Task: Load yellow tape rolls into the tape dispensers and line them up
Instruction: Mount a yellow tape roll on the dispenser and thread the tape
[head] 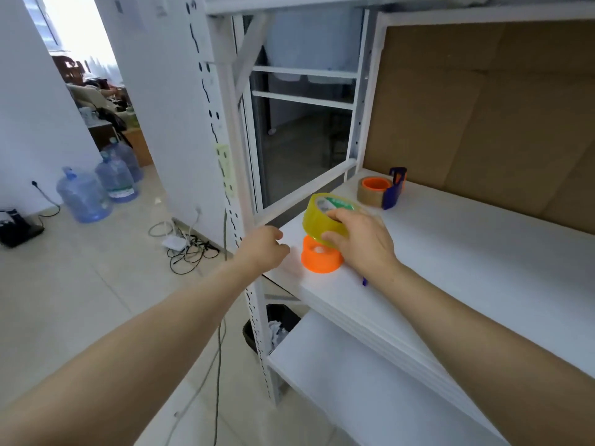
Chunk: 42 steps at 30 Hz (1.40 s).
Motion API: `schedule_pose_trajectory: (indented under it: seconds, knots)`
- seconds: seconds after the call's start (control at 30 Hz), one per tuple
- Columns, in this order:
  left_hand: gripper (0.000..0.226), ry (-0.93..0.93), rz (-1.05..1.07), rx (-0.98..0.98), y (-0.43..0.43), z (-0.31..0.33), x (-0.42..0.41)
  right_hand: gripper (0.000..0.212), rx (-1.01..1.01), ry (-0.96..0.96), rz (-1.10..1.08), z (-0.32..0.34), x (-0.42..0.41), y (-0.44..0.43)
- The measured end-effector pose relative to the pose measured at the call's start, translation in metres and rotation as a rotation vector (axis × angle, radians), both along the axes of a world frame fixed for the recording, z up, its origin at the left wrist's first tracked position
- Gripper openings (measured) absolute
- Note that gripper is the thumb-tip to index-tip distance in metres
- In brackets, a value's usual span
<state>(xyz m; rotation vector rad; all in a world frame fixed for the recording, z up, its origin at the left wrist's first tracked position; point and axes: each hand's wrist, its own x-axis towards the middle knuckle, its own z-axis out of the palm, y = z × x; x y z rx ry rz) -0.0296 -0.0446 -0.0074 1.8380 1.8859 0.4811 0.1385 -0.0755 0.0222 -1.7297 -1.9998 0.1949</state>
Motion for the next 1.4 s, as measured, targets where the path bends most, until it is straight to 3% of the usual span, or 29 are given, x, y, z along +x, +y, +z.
schedule_pose_trajectory:
  seconds: [0.13, 0.37, 0.47, 0.63, 1.17, 1.4]
  knots:
    - [0.025, -0.35, -0.042, -0.073, 0.038, -0.014, -0.004, 0.043, 0.042, -0.106, -0.085, -0.013, -0.023, 0.007]
    - [0.057, -0.641, -0.139, -0.203, 0.078, -0.022, -0.011, 0.03, 0.17, -0.241, -0.275, -0.042, -0.07, 0.012]
    - [0.063, -0.647, -0.289, -0.244, 0.081, -0.027, -0.01, 0.027, 0.246, -0.261, -0.366, -0.055, -0.076, 0.011]
    - [0.034, -0.675, -0.384, -0.181, 0.076, -0.037, -0.004, 0.028, 0.293, -0.249, -0.412, -0.068, -0.08, 0.007]
    - [0.054, -0.454, -0.551, -0.07, 0.072, -0.043, -0.001, 0.032, 0.278, -0.094, -0.495, -0.089, -0.078, -0.004]
    - [0.043, -0.304, -0.61, 0.057, 0.066, -0.044, 0.001, 0.04, 0.304, -0.06, -0.473, -0.096, -0.076, -0.009]
